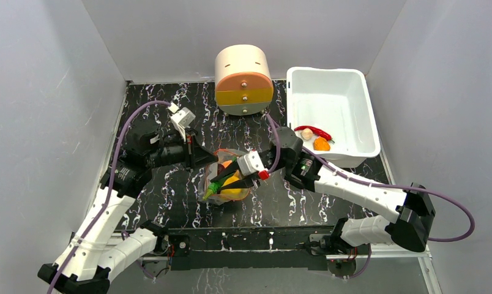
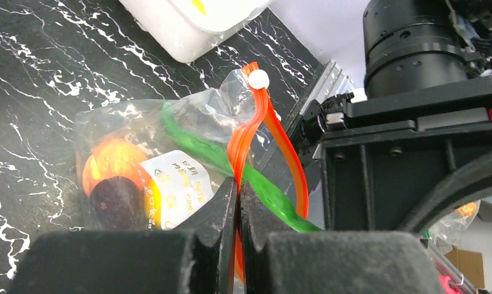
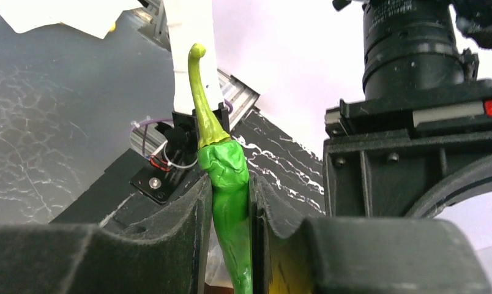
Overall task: Place the food in the zip-top bag and seal the zipper
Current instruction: Place the fake vegetable in the zipper food storage bag.
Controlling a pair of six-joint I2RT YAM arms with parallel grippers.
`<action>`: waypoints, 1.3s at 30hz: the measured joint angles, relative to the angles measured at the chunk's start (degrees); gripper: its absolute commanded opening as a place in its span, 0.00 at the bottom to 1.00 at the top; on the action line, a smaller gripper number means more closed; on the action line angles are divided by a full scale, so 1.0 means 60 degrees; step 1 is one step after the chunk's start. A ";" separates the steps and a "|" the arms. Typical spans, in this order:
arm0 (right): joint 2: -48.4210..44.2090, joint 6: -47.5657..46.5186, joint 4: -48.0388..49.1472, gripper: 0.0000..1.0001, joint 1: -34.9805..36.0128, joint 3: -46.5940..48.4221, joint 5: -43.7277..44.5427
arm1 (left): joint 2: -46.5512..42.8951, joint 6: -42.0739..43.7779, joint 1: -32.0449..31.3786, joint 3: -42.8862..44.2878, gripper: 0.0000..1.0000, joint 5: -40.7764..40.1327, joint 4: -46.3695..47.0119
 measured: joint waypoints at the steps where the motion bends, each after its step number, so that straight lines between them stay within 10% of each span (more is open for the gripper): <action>1: 0.0000 -0.0160 -0.0171 0.14 0.0000 -0.0011 0.0109 | 0.0000 0.0113 0.0000 -0.0022 0.00 0.0087 0.0004; 39: 0.0036 -0.2630 -0.4284 0.26 0.0117 -0.0732 0.5468 | 0.0590 0.0758 -0.0004 -0.0047 0.00 0.0670 -0.0874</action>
